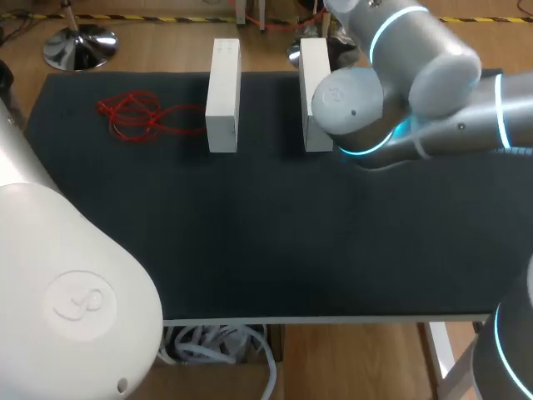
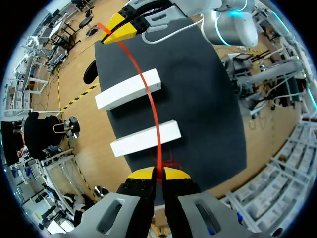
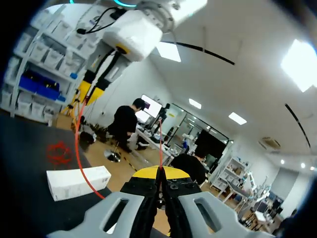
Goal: Grab the tape and strap the tape.
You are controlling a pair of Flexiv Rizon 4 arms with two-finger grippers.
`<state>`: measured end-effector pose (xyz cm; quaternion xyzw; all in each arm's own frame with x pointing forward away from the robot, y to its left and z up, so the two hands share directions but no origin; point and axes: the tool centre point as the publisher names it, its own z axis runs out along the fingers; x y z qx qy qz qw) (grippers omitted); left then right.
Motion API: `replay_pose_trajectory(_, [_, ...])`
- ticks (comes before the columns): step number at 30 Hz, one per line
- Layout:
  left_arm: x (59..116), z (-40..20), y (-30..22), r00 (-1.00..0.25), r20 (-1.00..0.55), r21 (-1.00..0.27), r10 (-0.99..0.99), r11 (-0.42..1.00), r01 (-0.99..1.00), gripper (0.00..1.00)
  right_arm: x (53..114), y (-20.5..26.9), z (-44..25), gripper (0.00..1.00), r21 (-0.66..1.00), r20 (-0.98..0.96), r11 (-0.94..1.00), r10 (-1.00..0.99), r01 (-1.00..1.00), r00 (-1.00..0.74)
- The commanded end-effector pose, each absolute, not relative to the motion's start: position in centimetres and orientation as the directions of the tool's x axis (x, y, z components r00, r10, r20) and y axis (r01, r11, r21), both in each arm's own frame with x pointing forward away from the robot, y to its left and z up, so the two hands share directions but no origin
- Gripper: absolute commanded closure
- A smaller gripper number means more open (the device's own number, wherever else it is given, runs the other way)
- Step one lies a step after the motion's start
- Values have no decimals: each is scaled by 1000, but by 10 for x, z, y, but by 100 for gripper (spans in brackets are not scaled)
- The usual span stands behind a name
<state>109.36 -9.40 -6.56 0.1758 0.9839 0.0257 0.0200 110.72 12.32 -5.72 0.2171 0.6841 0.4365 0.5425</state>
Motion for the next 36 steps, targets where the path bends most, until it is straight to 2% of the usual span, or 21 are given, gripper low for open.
replay_pose_trajectory(1, [1094,-64,-95,-938,-27,61,346,937,344,100,1105,128,-48,100,751,-611,659,671,-39,-420])
replay_pose_trajectory(31, [1094,-64,-95,-938,-27,61,346,937,344,100,1096,179,-62,100,611,-718,780,476,-132,-508])
replay_pose_trajectory(36, [1094,-64,-95,-938,-27,61,346,937,344,100,1095,193,-61,100,536,-766,829,401,-157,-502])
